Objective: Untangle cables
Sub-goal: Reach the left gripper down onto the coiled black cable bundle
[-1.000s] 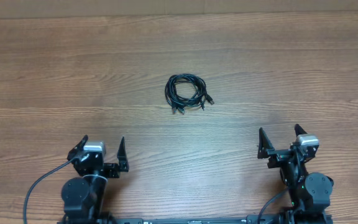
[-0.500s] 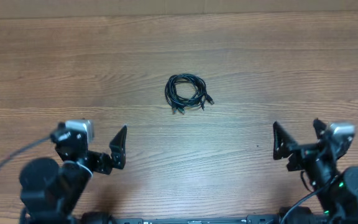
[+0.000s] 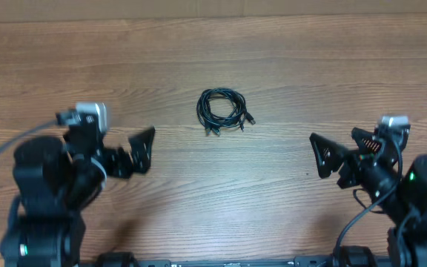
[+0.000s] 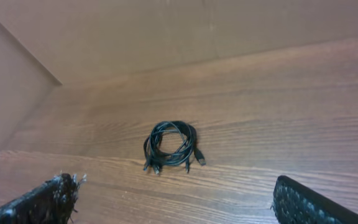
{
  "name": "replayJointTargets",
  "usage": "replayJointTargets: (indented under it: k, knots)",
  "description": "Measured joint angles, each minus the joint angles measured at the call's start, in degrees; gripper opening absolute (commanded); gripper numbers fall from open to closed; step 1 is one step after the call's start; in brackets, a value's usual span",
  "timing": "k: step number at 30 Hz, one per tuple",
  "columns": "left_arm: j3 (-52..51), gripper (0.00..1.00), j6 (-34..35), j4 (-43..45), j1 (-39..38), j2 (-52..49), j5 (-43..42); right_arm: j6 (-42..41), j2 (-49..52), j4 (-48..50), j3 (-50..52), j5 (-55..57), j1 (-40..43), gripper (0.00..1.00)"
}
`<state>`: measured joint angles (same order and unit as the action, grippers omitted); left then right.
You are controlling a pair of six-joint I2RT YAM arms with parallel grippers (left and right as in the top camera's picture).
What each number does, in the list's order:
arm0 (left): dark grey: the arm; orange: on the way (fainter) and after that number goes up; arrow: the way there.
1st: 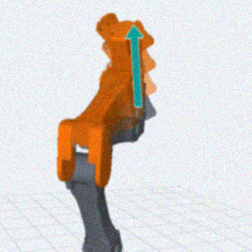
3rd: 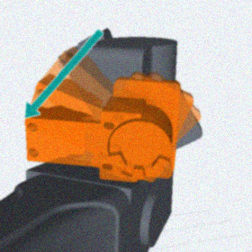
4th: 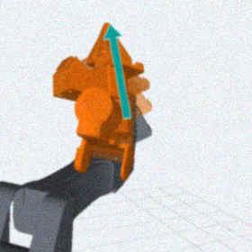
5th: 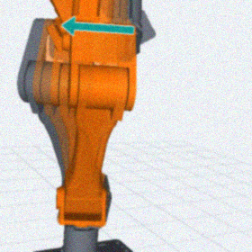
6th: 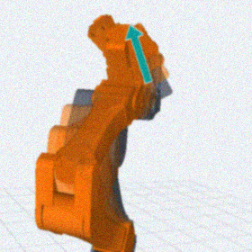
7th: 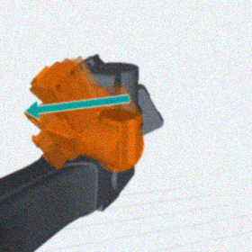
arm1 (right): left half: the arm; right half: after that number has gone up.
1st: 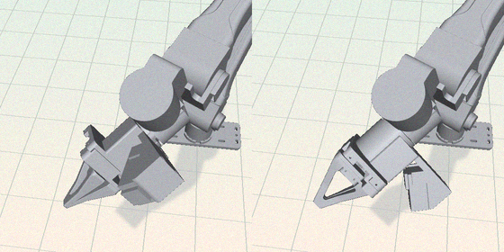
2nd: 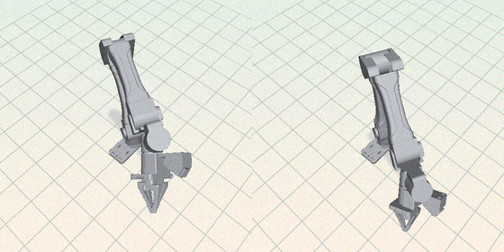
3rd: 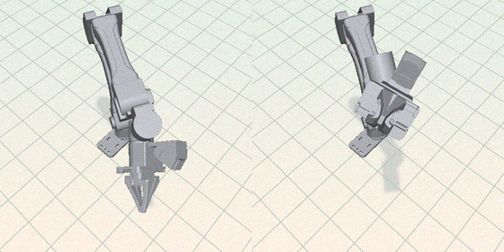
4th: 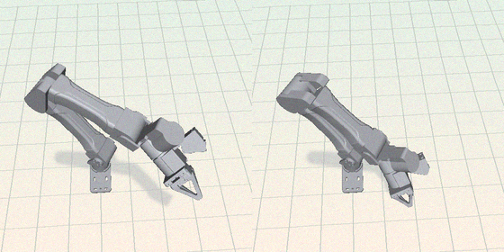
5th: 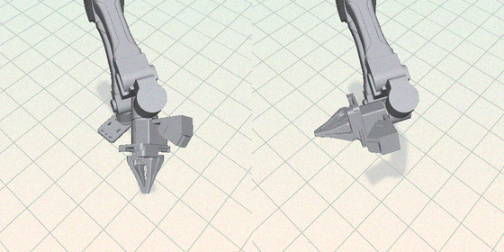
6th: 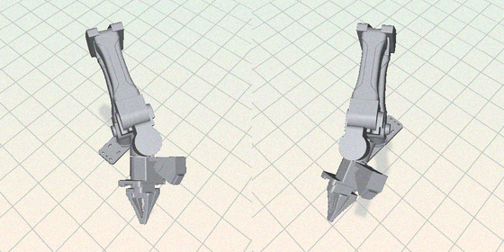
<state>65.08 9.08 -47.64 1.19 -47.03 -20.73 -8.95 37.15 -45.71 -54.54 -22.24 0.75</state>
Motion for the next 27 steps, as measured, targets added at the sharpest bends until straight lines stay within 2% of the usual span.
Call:
replayJointTargets:
  k: [3,8,11,14,16,21,27]
  knots:
    - [5.7,1.0,1.88,-0.37,-3.3,-7.56,5.33,0.39,5.73,-3.65,-5.44,0.22,0.0,1.0]
    - [14.36,1.0,3.04,0.55,-14.86,-21.55,15.39,1.14,13.66,-7.93,-12.79,0.59,-0.94,1.0]
    - [20.17,1.0,2.47,3.43,-23.26,-30.95,20.83,1.36,16.02,-8.33,-15.43,0.61,-2.93,0.96]
    - [24.68,1.0,1.05,7.39,-28.57,-39.5,24.68,1.49,16.2,-8.83,-16.33,0.66,-5.01,0.96]
    - [26.6,1.0,-0.07,9.7,-30.1,-44.15,26.05,1.4,16.11,-9.9,-16.61,0.63,-5.79,1.0]
    - [28.15,0.99,-0.7,11.52,-29.62,-52.54,28.94,1.51,16.11,-14.8,-16.72,1.51,-6.54,1.0]
    - [28.41,1.0,6.67,9.4,-26.08,-59.65,29.05,2.14,16.11,-17.44,-16.72,3.26,-6.54,1.0]
